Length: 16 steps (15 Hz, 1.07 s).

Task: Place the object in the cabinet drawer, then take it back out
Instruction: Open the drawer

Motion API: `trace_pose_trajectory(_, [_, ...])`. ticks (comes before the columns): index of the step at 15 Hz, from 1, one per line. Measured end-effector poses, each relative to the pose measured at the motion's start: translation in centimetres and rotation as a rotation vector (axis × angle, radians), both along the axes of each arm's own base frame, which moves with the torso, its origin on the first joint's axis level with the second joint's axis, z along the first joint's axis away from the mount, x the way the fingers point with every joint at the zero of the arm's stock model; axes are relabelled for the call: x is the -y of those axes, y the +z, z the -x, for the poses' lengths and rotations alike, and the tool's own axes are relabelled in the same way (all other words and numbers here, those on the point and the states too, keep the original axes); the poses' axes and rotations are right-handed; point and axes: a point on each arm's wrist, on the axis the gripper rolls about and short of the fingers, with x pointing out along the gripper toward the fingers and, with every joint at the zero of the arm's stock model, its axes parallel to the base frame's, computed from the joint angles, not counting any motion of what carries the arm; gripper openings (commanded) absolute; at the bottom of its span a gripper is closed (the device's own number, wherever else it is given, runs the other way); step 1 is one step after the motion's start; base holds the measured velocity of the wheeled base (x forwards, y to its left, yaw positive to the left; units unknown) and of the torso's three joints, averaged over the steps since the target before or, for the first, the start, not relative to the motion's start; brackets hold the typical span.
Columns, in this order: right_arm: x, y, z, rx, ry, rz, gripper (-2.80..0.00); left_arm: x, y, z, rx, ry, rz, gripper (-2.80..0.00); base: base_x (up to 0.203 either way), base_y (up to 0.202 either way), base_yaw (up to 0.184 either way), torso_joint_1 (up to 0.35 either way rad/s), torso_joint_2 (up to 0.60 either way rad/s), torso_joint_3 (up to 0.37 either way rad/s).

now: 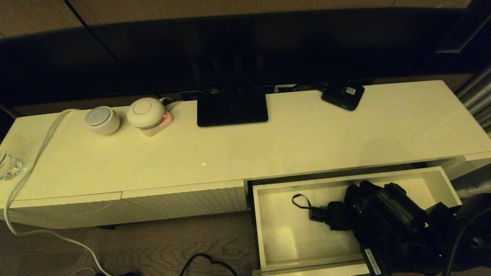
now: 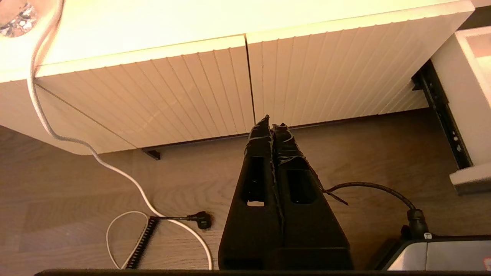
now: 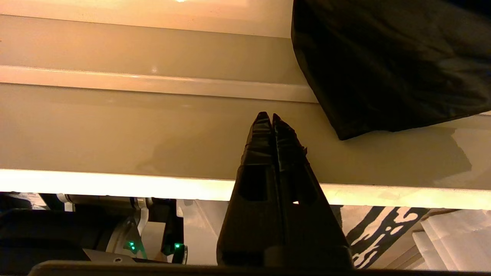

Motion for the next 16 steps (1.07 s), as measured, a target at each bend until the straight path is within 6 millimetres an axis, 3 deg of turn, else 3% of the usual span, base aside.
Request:
trace_pose_trajectory(11, [0.8, -0.5, 1.1, -0.019, -0.004, 0.013, -2.80, 0.0, 0.0, 0.0, 0.000, 0.000, 0.000, -2.80, 0.000, 0.000, 0.000, 0.000, 0.00, 0.000])
trace_pose_trajectory(16, [1.1, 1.7, -0.1, 0.158, -0.036, -0.072, -2.80, 0.0, 0.0, 0.0, 0.000, 0.000, 0.000, -2.80, 0.000, 0.000, 0.000, 0.000, 0.00, 0.000])
